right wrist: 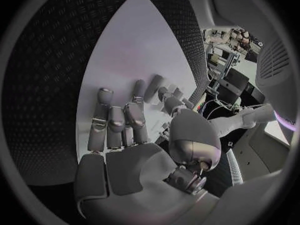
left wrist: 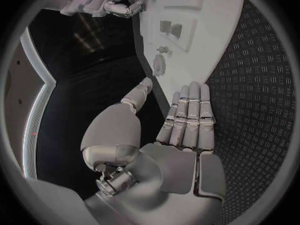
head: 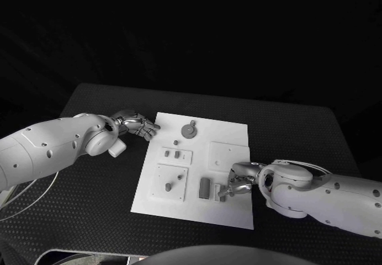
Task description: Assemble the parts on the task board
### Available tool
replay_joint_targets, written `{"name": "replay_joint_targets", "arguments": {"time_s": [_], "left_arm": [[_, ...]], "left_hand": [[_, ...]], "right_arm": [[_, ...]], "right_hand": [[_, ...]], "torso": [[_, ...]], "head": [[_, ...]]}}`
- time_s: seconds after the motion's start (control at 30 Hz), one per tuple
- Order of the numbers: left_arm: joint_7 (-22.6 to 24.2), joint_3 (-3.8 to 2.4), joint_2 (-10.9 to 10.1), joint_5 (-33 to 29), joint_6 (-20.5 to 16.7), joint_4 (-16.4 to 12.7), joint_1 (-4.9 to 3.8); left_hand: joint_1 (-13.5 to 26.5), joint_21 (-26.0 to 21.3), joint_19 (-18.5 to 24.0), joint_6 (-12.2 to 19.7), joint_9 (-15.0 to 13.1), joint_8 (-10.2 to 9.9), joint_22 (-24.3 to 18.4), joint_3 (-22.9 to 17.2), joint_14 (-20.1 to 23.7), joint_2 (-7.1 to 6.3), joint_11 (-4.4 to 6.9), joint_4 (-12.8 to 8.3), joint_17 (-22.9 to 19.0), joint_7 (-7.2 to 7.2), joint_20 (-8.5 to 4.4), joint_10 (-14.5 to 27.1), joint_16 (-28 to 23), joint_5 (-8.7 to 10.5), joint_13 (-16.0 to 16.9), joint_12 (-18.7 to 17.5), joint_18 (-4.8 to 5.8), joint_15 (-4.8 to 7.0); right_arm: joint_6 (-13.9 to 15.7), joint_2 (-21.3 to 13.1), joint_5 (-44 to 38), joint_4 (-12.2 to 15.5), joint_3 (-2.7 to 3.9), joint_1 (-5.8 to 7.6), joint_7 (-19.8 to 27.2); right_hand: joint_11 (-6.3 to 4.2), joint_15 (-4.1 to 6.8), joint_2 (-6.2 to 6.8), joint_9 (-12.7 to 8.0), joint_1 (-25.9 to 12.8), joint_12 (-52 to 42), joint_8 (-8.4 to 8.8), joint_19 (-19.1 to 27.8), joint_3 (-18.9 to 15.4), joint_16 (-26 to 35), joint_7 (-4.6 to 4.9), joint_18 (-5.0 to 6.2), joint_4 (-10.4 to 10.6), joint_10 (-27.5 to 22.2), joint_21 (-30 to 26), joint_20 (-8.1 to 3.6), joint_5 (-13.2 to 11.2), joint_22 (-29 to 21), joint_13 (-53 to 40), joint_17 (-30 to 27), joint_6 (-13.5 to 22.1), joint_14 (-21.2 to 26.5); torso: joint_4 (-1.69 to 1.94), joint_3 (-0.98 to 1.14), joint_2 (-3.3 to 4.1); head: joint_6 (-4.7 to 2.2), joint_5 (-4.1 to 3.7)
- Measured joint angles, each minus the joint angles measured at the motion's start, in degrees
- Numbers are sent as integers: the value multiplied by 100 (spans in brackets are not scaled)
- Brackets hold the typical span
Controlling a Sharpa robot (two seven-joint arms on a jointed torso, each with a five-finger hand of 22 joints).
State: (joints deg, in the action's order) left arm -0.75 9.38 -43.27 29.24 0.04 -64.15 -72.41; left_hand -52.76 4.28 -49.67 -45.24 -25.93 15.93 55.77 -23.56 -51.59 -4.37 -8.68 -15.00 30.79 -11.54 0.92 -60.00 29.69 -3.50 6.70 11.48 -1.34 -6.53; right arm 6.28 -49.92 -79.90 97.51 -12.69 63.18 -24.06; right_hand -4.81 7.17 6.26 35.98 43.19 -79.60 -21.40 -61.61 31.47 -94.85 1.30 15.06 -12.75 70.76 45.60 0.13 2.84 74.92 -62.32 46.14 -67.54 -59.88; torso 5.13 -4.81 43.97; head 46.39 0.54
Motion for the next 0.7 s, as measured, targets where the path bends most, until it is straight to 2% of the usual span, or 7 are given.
{"name": "replay_joint_targets", "arguments": {"time_s": [0.1, 0.13, 0.23, 0.7], "left_arm": [[0, 0, 0, 0, 2, 6, 0], [0, 0, 0, 1, 3, 7, 0], [-2, 0, 0, 2, 5, 7, 0], [-2, 0, 1, 3, 12, 9, -1]], "left_hand": [[0, 1, 0, 0, 0, 0, 3, 0, 0, 0, 0, 0, 0, 0, 0, 0, 0, 0, 0, 0, 0, 0], [0, 1, 0, 0, 0, 0, 3, 0, 0, 0, 0, 0, 0, 0, 0, 0, 0, 0, 0, 0, 0, 0], [0, 1, 0, 0, 0, 0, 4, 0, 0, 0, 0, 0, 0, 0, 0, 0, 0, 0, 0, 0, 0, 0], [0, 1, 0, 0, 0, 0, 5, 9, 0, 0, 0, -9, 4, 0, 0, 0, -23, 0, -1, 0, -1, 0]], "right_arm": [[-9, -31, 3, -15, 0, 4, 45], [-14, -42, 2, -31, -4, 3, 47], [-23, -71, -5, -37, -4, 3, 55], [-36, -76, -122, -30, -5, 1, 67]], "right_hand": [[0, 0, 60, -1, -56, 39, 6, 9, 67, 0, 1, 1, -80, 0, 0, 9, 12, 0, 34, 0, 1, 0], [2, 0, 60, 3, -56, 39, -11, 8, 104, 0, -1, 14, -115, -2, 9, 9, 89, 0, 41, 0, -1, 0], [22, -15, 62, 1, -57, 39, -13, 8, 104, 0, -4, 42, -97, -22, 12, 9, 31, 0, 48, -5, -4, 15], [46, -15, 83, -4, -79, 116, 13, 7, 144, 0, 2, 44, -92, -79, -12, 8, 27, 0, 121, -5, 2, 15]], "torso": [[0, 0, 1], [-1, 0, 1], [-1, 0, -1], [-1, 1, 1]], "head": [[-29, -24], [-34, -30], [-44, -41], [-16, -45]]}}
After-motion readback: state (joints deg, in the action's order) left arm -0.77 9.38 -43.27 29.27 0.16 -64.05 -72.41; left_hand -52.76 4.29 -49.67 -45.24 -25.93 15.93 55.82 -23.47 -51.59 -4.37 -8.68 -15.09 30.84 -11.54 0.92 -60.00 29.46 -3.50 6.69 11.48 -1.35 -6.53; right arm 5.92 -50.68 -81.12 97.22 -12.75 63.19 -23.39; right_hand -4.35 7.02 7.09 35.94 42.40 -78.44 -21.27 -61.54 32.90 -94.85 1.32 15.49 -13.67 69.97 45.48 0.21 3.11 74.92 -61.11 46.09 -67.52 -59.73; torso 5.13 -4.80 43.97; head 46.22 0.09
